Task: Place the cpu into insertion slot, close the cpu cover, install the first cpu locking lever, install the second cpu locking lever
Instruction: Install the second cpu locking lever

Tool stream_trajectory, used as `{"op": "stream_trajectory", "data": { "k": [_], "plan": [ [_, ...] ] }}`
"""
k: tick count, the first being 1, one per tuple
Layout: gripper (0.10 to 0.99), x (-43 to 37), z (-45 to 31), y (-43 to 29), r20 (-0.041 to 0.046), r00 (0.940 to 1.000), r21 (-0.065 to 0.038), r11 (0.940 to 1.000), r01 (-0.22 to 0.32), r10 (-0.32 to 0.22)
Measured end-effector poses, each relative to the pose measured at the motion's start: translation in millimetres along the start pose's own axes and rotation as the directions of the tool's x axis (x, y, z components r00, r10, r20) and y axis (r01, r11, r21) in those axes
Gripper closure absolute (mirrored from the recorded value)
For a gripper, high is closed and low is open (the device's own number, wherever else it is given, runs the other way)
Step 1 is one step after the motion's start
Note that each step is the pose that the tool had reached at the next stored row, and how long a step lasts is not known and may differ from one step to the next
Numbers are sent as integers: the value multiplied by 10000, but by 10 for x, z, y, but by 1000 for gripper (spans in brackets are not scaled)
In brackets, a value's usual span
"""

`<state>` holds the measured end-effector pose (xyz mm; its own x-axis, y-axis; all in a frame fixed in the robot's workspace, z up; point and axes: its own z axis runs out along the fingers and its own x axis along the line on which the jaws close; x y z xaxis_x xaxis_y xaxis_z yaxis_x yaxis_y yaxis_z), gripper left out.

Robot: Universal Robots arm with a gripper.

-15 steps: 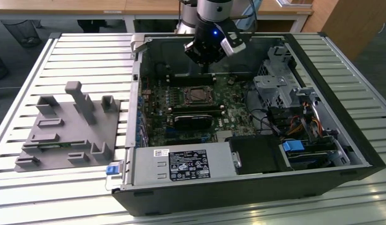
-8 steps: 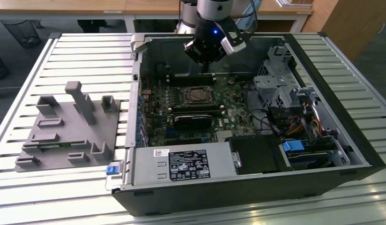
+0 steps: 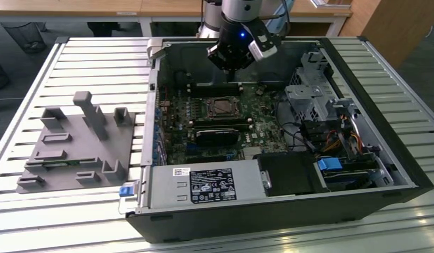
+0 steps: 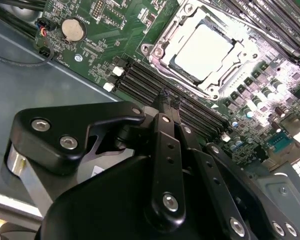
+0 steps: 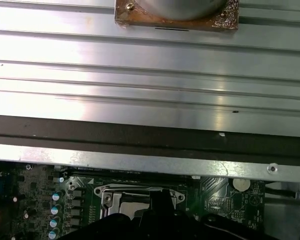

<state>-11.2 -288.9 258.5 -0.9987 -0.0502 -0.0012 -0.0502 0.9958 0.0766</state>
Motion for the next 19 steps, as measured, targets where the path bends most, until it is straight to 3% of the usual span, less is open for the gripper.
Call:
{"op": "stream_trajectory", "data": {
  "k": [19],
  "plan": [
    [980,3,-4,-50,0,10000,1,10000,-2,2]
  ]
}}
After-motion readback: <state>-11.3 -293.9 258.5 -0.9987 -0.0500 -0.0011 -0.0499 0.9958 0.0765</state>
